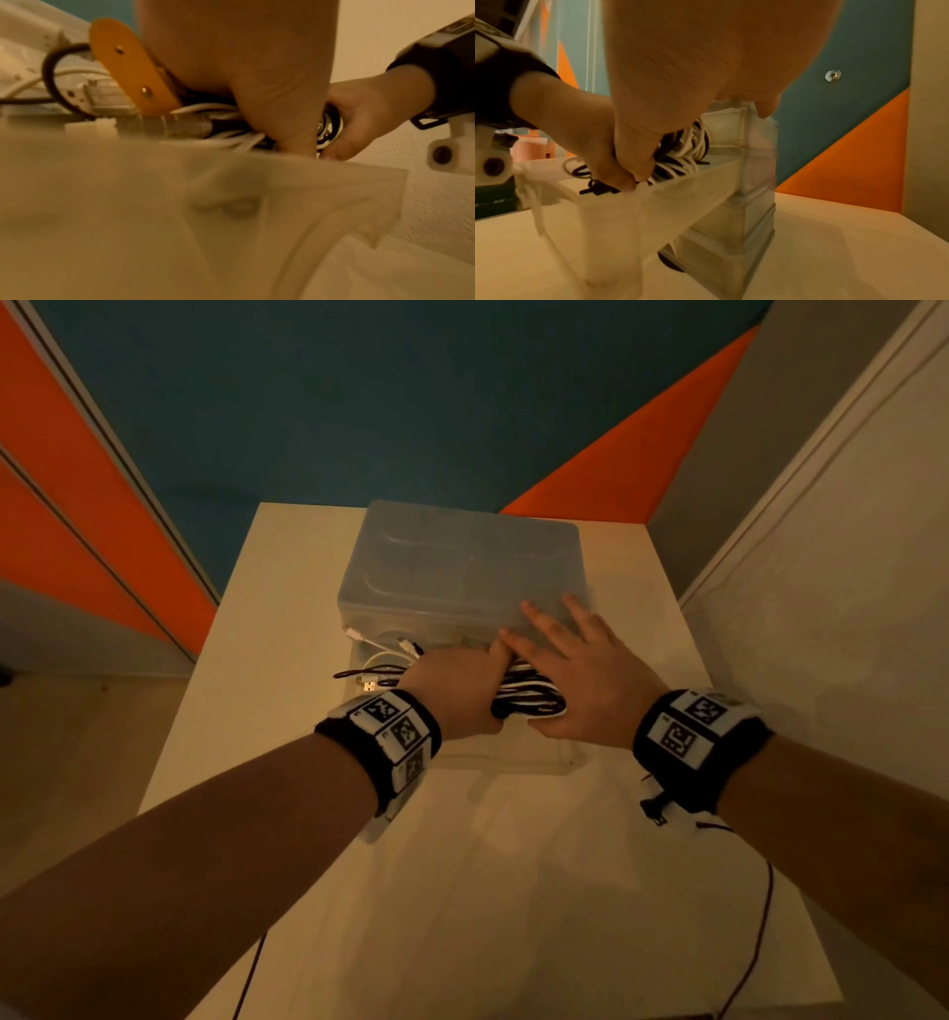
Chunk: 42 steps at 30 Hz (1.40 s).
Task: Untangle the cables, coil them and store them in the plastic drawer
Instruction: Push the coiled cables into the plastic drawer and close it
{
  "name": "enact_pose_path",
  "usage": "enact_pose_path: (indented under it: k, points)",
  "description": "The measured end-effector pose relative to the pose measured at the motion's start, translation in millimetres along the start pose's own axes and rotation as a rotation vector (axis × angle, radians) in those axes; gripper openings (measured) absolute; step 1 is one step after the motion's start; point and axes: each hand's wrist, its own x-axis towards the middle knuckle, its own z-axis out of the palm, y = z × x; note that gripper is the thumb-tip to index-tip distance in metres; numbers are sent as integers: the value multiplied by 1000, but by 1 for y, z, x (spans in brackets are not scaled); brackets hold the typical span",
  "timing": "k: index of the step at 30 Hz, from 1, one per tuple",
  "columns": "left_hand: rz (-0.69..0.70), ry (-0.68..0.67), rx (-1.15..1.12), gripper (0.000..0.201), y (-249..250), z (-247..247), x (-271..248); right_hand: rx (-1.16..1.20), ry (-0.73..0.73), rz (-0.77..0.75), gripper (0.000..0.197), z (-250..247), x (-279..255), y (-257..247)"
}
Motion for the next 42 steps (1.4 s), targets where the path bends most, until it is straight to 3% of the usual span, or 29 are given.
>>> enact_pose_path:
  k: [6,11,15,19,23,25,32,37,42]
  points:
    - [7,118,74,81,-3,-3,-17,43,18,-1,98,5,4,3]
    - [-24,118,5,88,-6,8,-45,56,-23,12,103,-2,2,4]
    - [-17,123,30,66,-2,18,-46,144,-174,23,116,-28,3,7]
    - [-25,103,16,60,-4,20,-40,348,59,97,87,-52,33,18]
    - [-40,85,8,61,-3,22,-41,264,-161,256,104,-37,70,20]
    - [-51,82,14,62,-3,25,-42,274,-192,281,105,-31,76,18]
    - [-141,29,49,68,1,28,-33,241,-159,222,84,-30,71,21]
    - [-104,137,159,59,6,22,-32,231,-162,186,81,-33,65,24]
    - [-43,146,153,62,5,24,-30,227,-153,197,82,-31,62,22]
